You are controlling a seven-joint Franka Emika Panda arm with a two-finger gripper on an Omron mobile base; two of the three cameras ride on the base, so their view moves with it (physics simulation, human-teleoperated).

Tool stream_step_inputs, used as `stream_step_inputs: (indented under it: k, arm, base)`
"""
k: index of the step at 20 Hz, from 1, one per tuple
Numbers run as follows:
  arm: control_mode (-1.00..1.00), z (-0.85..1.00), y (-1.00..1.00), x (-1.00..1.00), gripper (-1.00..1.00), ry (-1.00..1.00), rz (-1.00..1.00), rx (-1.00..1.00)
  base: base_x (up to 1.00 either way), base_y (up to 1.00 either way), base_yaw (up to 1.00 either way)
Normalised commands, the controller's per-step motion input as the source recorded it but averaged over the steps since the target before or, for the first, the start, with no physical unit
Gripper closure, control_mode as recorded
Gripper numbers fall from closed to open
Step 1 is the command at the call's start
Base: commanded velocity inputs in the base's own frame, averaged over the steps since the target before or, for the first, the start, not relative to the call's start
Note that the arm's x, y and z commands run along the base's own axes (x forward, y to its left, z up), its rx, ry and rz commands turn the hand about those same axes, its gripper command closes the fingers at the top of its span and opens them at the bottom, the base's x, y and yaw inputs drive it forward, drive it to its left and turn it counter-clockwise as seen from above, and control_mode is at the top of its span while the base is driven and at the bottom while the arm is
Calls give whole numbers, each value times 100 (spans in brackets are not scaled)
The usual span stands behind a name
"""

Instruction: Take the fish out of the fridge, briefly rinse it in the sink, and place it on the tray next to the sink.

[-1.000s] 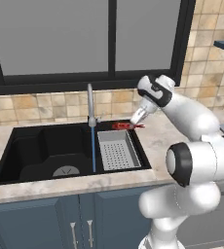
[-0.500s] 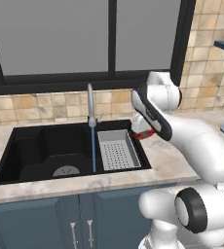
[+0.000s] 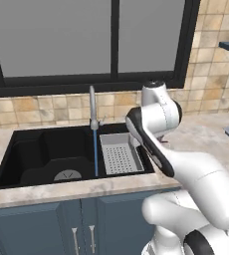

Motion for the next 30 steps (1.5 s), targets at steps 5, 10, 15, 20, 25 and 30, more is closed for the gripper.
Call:
stream_step_inputs:
  k: [5, 10, 15, 20, 25, 30]
  arm:
    - [100, 0, 0, 0, 100, 0, 0, 0]
    - [100, 0, 0, 0, 100, 0, 0, 0]
    - [100, 0, 0, 0, 100, 0, 0, 0]
    - [100, 0, 0, 0, 100, 0, 0, 0]
    - [100, 0, 0, 0, 100, 0, 0, 0]
    - [100, 0, 0, 0, 100, 0, 0, 0]
  base:
    - [-100, -91, -26]
    - [-50, -100, -30]
    - [6, -100, -20]
    - [32, -100, -2]
    - [44, -100, 0]
    - [98, -70, 0]
